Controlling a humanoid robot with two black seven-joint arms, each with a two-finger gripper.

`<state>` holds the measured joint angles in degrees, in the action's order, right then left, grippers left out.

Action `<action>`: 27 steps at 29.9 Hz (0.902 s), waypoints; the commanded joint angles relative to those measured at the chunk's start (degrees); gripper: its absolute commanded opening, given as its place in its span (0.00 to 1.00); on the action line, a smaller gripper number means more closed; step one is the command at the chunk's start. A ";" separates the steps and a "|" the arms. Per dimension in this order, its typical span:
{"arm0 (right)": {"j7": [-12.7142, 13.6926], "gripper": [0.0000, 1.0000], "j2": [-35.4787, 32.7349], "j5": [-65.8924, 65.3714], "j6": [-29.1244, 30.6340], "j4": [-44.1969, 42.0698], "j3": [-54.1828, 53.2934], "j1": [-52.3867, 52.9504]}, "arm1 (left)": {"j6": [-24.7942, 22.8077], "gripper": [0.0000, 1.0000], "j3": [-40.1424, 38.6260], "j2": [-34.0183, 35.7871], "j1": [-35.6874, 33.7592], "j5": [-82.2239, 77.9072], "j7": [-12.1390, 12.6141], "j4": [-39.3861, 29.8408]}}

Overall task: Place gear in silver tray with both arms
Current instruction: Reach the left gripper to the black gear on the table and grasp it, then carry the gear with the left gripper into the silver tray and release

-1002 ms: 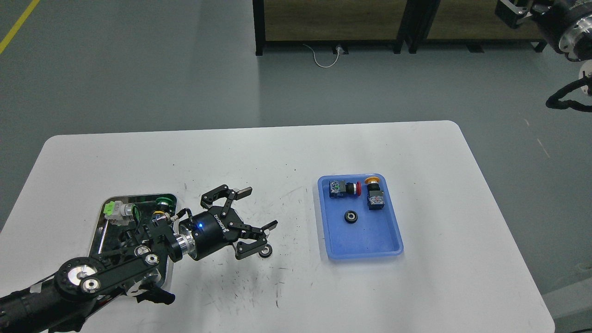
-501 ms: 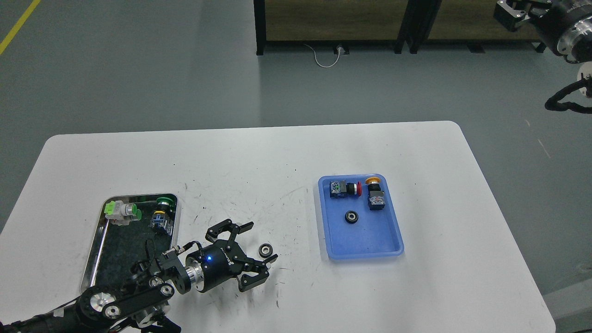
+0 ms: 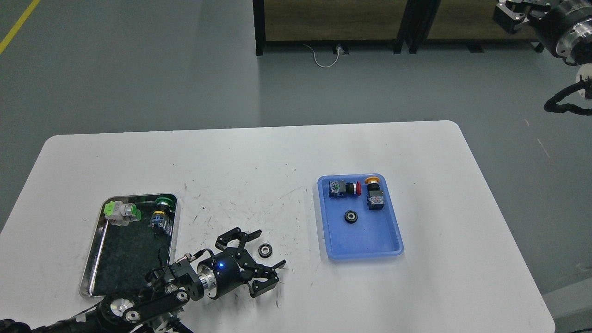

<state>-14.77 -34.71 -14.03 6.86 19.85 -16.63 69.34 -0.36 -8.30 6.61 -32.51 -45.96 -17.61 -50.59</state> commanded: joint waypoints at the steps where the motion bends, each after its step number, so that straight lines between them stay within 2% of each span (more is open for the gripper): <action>1: 0.00 0.99 -0.09 -0.03 0.08 0.01 0.02 0.00 | -0.43 0.83 -0.14 -0.11 -0.19 0.09 -0.06 0.23; 27: 0.00 0.99 -0.09 -0.03 0.08 0.10 0.02 -0.08 | -0.79 0.60 0.39 1.47 0.08 1.67 -1.02 0.23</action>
<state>-14.77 -34.76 -14.07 6.95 19.95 -16.57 69.33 -1.14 -7.99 8.08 -32.44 -44.29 -18.65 -50.34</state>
